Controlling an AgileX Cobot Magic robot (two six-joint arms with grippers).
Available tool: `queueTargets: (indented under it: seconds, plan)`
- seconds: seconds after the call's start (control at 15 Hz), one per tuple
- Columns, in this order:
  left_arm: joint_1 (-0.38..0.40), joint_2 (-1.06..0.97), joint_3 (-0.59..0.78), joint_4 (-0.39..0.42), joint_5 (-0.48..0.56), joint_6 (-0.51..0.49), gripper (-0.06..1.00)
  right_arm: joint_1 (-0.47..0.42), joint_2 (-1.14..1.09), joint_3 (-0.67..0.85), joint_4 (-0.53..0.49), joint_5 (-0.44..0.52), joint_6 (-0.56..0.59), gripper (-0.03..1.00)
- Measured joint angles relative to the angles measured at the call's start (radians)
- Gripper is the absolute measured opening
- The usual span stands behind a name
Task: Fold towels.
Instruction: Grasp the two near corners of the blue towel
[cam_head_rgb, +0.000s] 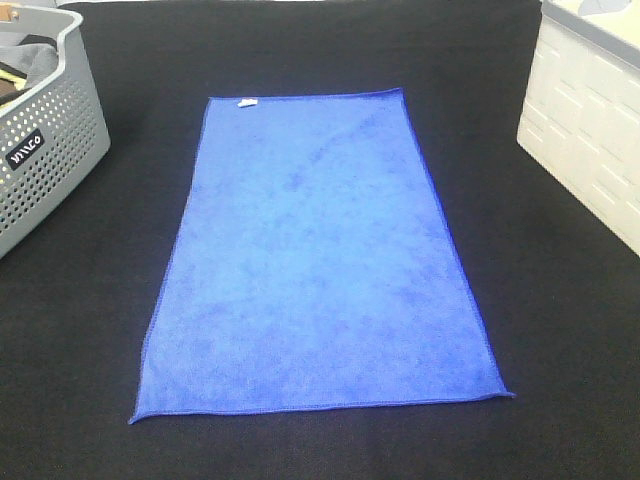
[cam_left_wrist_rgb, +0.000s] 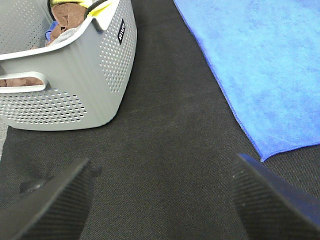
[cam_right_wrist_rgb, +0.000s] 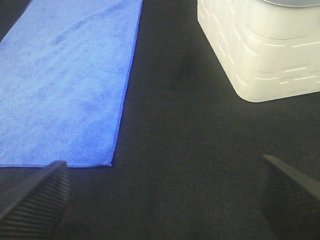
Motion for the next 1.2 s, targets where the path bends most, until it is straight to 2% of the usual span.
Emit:
queueTargets:
  seconds: [1.2]
  plan:
    - [0.000, 0.000, 0.000, 0.000, 0.000, 0.000, 0.73, 0.000, 0.000, 0.000, 0.000, 0.000, 0.000, 0.94]
